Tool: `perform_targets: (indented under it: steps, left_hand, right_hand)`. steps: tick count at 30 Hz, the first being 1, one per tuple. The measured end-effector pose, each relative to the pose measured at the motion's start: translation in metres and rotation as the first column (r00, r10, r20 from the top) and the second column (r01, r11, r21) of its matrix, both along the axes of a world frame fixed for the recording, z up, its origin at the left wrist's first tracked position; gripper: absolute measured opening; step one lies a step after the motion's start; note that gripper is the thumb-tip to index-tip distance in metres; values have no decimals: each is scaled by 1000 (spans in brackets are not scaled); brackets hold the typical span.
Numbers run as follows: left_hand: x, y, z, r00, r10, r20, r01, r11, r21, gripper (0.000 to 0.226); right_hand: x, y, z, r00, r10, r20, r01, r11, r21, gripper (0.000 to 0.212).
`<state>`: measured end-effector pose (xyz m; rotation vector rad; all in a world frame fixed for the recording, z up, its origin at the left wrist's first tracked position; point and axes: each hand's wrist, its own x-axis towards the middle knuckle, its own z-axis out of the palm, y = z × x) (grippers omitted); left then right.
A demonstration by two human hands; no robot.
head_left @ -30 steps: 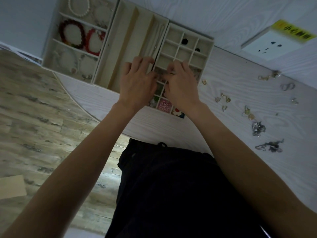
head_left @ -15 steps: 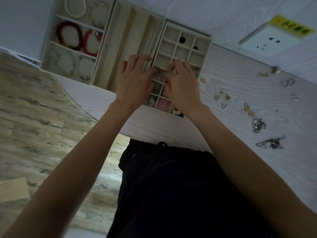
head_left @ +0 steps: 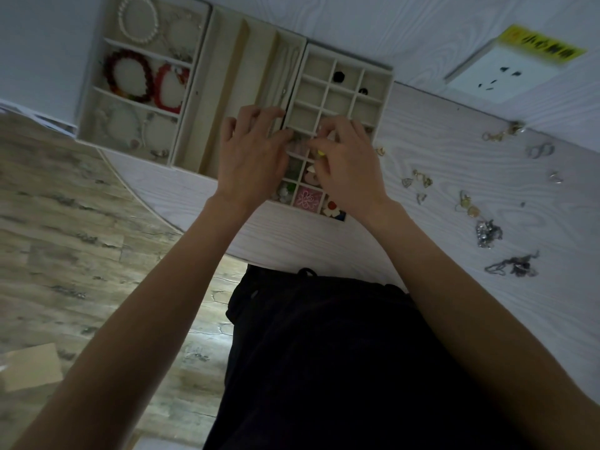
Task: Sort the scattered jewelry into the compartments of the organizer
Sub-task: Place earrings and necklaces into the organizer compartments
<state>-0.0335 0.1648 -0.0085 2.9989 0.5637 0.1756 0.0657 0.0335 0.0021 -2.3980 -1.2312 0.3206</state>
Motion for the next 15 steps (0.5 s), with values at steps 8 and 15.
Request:
perform_targets:
  steps: [8, 15]
  left_hand:
    - [-5, -9, 0, 997, -3, -77, 6, 999, 44, 25]
    - [-6, -8, 2, 999, 37, -4, -37, 998, -54, 21]
  right_hand:
    - [0, -14, -2, 998, 54, 17, -53, 999, -11, 40]
    - [-3, -8, -11, 993, 110, 40, -107, 993, -54, 32]
